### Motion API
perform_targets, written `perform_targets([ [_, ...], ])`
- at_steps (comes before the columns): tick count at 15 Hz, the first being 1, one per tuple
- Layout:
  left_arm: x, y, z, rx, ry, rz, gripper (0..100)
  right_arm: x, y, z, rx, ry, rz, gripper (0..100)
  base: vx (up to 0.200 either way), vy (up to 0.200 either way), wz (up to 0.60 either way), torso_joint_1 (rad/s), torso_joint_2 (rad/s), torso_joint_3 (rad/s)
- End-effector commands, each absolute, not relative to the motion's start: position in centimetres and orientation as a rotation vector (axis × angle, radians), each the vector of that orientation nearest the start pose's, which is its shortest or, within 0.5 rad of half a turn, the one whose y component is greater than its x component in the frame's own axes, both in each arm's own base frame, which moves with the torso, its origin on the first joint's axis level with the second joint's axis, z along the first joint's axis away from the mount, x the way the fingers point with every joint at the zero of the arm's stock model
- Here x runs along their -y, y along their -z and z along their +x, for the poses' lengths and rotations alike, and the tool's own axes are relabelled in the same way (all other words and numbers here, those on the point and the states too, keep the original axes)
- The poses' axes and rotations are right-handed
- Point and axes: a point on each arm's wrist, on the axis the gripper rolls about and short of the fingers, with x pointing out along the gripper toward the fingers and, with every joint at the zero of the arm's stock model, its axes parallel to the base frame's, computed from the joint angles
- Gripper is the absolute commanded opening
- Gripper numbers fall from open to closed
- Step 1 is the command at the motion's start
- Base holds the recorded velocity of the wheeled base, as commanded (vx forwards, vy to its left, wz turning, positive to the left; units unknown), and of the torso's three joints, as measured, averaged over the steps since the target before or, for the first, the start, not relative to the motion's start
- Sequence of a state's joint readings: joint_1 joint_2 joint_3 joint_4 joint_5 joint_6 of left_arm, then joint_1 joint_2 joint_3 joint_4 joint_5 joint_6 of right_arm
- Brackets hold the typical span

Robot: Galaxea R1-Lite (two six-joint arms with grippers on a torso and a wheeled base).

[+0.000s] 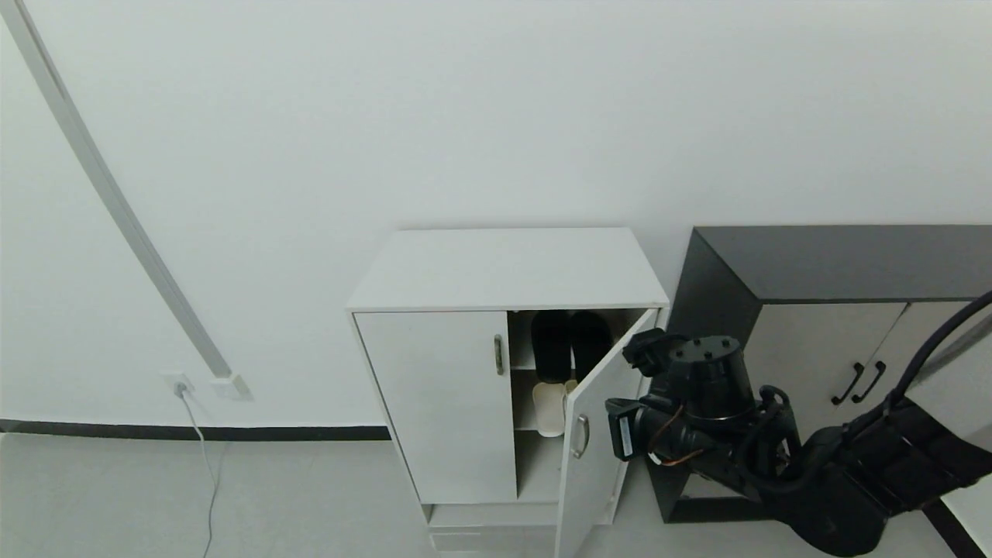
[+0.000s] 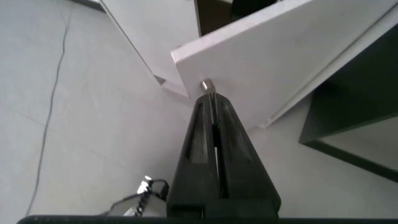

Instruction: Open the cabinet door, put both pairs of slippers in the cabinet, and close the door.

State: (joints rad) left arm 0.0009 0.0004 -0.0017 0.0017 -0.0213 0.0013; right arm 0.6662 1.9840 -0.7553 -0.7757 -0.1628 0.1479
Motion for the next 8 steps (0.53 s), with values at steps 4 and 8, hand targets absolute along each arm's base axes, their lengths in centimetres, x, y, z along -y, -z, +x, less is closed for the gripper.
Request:
perform_targets([
  [4, 0.1, -7.6, -2.3, -0.002, 0.020, 0.000, 0, -19.8, -6.8, 25.8, -0.520, -0.457, -0.071, 0, 0.100, 0.000, 0.00, 0.006, 0.00, 0.002],
  [8, 0.0, -7.6, -2.3, 0.000, 0.018, 0.000, 0, -20.9, -5.7, 27.3, -0.518, -0.462, -0.063, 0, 0.000, 0.000, 0.00, 0.000, 0.00, 0.000],
])
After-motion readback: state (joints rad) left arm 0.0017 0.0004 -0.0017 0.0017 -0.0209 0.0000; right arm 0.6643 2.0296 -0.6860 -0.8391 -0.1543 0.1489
